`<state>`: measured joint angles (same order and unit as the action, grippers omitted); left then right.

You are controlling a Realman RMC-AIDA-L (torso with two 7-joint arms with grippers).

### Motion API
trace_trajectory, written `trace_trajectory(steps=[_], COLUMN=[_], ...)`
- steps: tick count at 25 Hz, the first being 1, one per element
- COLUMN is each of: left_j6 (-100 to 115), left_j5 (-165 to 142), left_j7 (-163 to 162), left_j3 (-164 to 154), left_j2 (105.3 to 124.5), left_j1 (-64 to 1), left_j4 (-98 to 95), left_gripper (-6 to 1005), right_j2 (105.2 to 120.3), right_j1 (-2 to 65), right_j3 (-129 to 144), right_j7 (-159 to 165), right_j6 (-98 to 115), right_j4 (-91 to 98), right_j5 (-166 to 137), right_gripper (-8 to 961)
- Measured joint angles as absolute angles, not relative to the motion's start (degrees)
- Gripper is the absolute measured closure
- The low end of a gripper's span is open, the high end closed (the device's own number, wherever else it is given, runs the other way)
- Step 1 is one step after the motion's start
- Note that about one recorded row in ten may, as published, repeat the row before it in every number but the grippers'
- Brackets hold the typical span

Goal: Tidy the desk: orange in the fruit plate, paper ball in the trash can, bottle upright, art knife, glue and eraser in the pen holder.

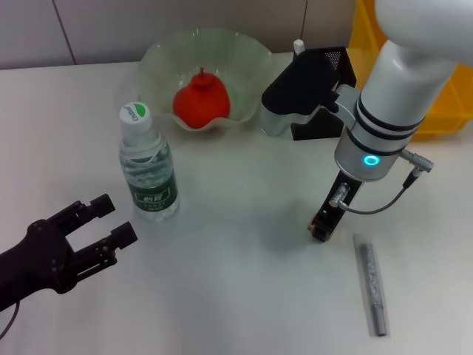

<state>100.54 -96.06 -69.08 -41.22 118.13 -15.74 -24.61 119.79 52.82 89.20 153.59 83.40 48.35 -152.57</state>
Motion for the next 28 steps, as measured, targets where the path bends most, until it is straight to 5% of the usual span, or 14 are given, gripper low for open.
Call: trace_trajectory(steps=[28], left_j6=[101.0], left_j5=[-96.1], left_j7=[-69.1], left_j3=[-41.1], left_j2=[118.12], left_j1=[-15.8], left_j4=[-24.6], left_gripper=[212], right_j2=[119.20], right_j1=[46.3], right_j3=[77.8], right_j7=[155.0], right_j6=[86.3], right_j4=[76.9], right_j5=[-156.9], right_gripper=[672])
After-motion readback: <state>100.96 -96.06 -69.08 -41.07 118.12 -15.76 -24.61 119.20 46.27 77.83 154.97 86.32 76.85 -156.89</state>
